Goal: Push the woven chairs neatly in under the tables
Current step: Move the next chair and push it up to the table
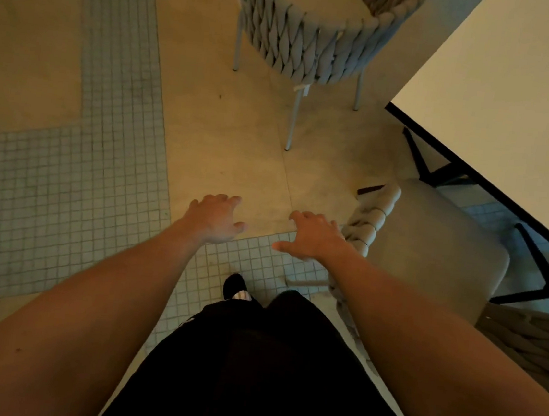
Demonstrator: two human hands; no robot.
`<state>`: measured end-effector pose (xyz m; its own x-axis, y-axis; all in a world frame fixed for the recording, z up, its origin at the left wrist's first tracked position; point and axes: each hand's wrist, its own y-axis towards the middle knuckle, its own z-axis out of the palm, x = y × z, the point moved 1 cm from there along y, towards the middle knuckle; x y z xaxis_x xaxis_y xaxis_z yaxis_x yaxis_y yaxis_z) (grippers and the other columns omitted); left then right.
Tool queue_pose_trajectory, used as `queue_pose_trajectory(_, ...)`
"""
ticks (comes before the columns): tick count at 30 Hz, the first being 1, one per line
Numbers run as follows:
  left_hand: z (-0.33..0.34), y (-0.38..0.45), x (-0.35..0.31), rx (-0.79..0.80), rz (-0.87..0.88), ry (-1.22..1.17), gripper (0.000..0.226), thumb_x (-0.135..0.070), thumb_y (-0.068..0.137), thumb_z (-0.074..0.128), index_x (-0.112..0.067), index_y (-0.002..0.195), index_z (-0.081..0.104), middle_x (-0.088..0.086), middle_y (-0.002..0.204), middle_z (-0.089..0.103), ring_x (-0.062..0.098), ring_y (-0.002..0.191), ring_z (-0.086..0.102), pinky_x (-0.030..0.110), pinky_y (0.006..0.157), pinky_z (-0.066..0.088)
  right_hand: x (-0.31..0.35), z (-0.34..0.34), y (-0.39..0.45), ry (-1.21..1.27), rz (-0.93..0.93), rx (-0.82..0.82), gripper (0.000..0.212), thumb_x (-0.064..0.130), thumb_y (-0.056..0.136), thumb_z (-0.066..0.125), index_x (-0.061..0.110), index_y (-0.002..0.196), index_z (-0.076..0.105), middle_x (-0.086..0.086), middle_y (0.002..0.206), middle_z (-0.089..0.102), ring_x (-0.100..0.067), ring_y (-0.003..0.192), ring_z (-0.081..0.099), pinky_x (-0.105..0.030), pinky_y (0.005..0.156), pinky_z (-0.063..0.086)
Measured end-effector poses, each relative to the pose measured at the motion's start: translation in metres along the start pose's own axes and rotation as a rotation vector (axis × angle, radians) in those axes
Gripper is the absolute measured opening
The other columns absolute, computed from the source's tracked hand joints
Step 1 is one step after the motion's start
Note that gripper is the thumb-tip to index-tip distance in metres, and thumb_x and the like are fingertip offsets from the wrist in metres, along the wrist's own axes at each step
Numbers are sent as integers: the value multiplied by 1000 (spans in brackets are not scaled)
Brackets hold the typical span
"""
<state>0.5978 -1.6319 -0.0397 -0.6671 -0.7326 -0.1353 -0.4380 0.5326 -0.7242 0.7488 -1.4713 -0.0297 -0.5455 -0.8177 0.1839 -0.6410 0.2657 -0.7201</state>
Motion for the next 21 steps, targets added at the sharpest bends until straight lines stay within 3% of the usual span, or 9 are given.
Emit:
queue_pose_trajectory(10, -78, 66, 28, -15, 40, 2, 75, -58, 101, 45, -24, 161, 14, 7, 164, 24, 35, 148, 25, 57, 115, 28, 4, -64, 76, 59, 33, -46, 84, 70, 89, 60, 22, 153, 35, -7, 155, 42, -34, 143, 35, -54, 115, 30)
queue_pose_trajectory(21, -200, 178, 27, -13, 57, -13, 74, -55, 103, 45, -23, 161, 13, 7, 165, 22, 33, 150, 22, 54, 116, 26, -29, -184, 188, 60, 21, -30, 85, 73, 88, 57, 23, 153, 35, -8, 156, 41, -34, 143, 36, -53, 113, 30)
